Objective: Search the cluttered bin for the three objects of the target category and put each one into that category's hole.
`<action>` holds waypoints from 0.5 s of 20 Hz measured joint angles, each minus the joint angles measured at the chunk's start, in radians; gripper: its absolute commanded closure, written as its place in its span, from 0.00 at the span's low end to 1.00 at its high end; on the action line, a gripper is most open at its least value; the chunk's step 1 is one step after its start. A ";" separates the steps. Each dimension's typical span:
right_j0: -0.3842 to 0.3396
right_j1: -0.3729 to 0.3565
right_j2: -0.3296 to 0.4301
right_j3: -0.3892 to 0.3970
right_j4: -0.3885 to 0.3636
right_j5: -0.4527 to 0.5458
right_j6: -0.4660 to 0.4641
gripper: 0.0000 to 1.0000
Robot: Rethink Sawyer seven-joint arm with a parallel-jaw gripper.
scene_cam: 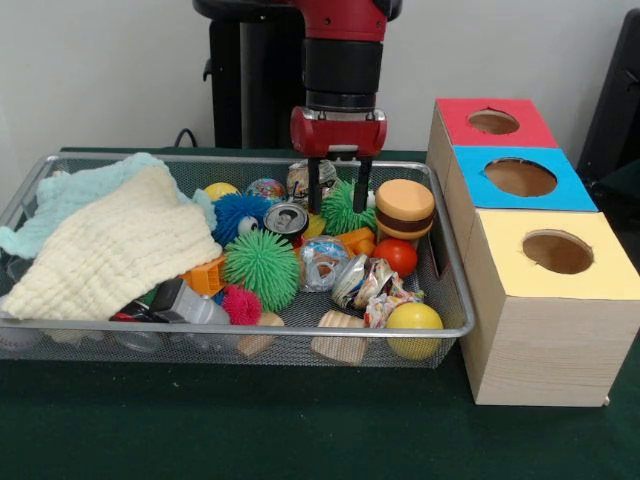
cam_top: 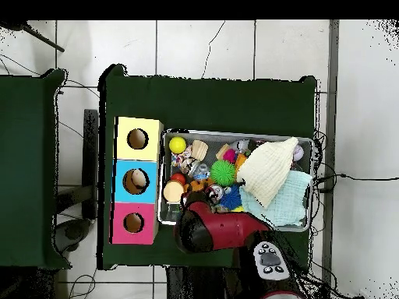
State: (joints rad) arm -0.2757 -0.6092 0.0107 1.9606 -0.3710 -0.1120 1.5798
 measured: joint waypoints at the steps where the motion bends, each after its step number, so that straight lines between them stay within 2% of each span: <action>1: 0.003 0.007 -0.003 0.000 0.003 -0.008 0.000 0.00; 5: 0.009 0.049 -0.018 -0.001 0.024 -0.040 0.000 0.00; 10: 0.008 0.061 -0.028 -0.001 0.025 -0.040 0.000 0.00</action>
State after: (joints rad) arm -0.2679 -0.5484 -0.0177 1.9599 -0.3462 -0.1516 1.5798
